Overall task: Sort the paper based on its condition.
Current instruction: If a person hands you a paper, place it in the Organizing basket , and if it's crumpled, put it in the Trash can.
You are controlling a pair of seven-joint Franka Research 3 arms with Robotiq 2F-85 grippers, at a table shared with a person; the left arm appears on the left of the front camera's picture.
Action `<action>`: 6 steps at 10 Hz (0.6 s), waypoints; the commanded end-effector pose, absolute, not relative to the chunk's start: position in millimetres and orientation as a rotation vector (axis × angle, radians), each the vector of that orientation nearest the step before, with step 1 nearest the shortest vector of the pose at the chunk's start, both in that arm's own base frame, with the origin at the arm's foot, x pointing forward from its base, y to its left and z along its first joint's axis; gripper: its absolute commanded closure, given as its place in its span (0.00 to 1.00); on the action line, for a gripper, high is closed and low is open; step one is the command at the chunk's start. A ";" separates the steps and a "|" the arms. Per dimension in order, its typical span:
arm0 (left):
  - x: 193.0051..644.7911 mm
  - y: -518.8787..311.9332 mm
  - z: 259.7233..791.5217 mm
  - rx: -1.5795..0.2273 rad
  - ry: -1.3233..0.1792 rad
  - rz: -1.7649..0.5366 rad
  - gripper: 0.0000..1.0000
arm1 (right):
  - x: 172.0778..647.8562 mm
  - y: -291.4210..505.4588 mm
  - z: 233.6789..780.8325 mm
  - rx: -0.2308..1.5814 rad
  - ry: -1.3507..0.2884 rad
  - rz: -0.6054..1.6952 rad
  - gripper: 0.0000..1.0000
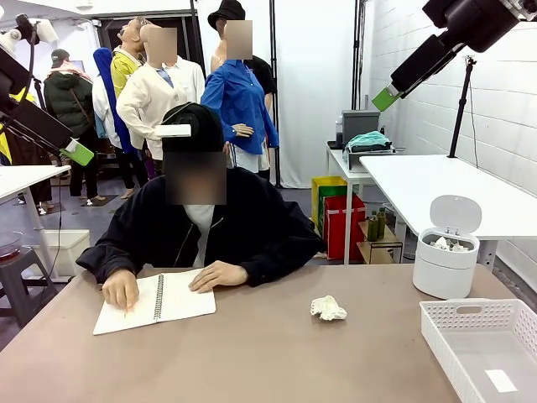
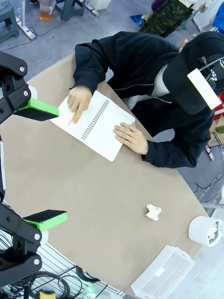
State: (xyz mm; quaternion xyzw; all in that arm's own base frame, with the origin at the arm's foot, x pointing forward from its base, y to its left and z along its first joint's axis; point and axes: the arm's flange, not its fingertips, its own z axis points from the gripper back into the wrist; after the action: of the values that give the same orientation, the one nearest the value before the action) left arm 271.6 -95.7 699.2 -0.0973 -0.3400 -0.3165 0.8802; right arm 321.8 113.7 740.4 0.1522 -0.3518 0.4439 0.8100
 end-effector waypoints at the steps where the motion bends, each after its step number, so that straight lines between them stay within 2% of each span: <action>1: 271.9 -95.1 699.1 -0.202 -0.708 -0.658 0.00 | 339.5 116.7 723.0 0.377 -0.577 0.885 0.00; 3: 271.9 -95.1 699.1 -0.202 -0.708 -0.658 0.00 | 372.3 118.7 677.7 0.350 -0.357 0.836 0.00; 6: 271.9 -95.1 699.1 -0.202 -0.708 -0.658 0.00 | 397.0 140.7 608.0 0.221 -0.233 0.801 0.00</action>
State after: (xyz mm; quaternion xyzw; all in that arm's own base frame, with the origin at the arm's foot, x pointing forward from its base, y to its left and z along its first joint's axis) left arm 271.9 -95.5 698.9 -0.0976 -0.3396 -0.3163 0.8804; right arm 399.4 130.0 612.2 0.1403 -0.1228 0.3969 0.8987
